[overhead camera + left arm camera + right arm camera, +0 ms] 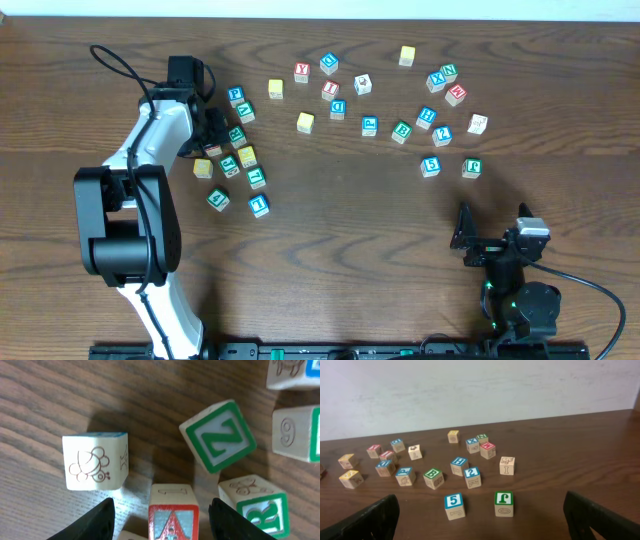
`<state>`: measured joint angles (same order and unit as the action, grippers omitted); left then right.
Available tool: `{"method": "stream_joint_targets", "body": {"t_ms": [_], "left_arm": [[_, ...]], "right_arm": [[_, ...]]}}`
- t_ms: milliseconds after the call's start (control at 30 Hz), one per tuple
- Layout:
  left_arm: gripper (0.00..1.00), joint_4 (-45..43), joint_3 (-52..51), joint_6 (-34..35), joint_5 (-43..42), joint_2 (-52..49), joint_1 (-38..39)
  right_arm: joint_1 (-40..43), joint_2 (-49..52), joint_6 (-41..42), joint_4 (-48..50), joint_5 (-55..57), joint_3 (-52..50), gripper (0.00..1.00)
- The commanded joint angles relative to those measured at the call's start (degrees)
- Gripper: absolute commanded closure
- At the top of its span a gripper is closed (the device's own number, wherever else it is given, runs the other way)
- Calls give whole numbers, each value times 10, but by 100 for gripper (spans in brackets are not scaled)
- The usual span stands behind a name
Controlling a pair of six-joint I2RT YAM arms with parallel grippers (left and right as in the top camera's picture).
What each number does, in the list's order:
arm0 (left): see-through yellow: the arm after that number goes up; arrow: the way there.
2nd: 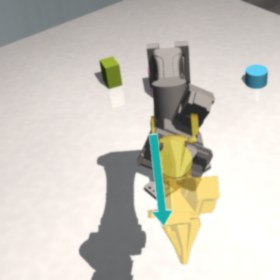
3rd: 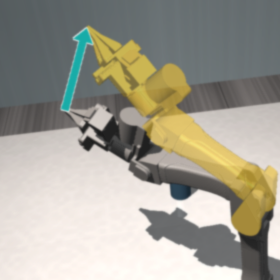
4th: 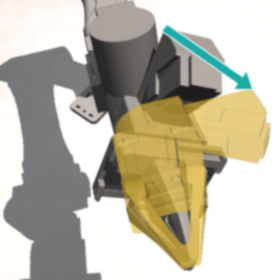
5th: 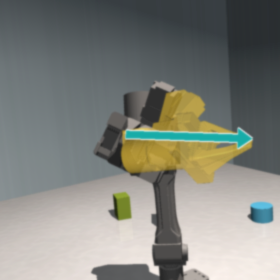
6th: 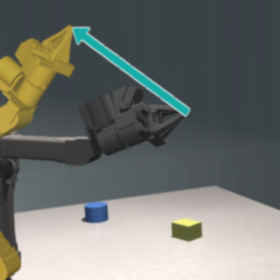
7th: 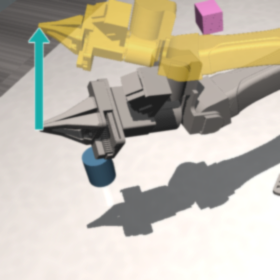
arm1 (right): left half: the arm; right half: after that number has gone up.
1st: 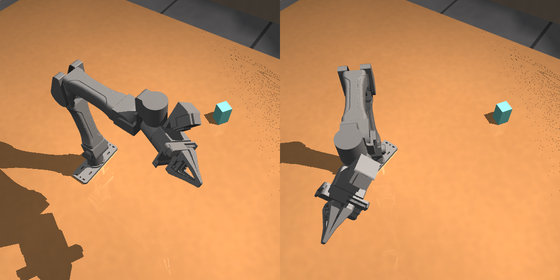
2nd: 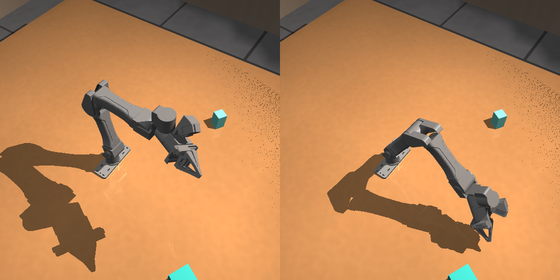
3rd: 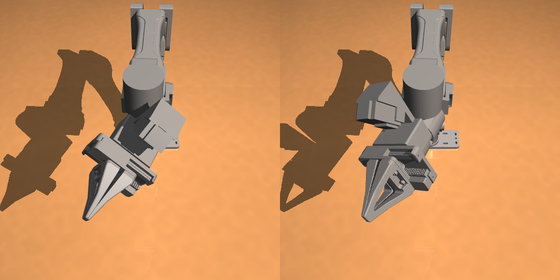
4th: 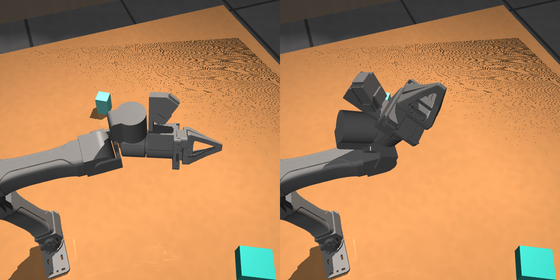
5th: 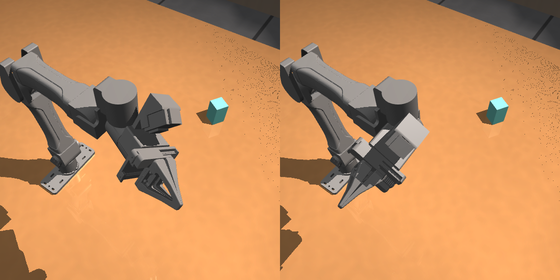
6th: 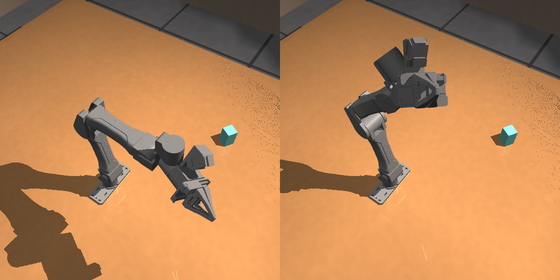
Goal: Spell out AI2
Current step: 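Lower the left gripper and close it on the red A block, then lift the A block and carry it right toward the center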
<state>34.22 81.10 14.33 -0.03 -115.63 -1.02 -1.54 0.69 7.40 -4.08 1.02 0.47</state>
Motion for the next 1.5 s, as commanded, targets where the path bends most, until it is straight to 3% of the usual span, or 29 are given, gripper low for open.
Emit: {"method": "stream_joint_targets", "body": {"t_ms": [0,367,867,1133,1467], "left_arm": [[40,-3,-15,10,5,-2,-2],[41,-26,-39,10,5,-2,-1],[66,-24,-39,10,5,-2,-1],[72,-19,-38,10,5,1,-1],[73,-17,-38,10,5,58,-1]], "right_arm": [[7,-3,7,-2,-1,-2,1],[7,-3,7,-2,-1,-2,1],[7,-3,7,-2,-1,-2,1],[7,-3,7,-2,-1,-2,1],[7,-3,7,-2,-1,-2,1]]}}
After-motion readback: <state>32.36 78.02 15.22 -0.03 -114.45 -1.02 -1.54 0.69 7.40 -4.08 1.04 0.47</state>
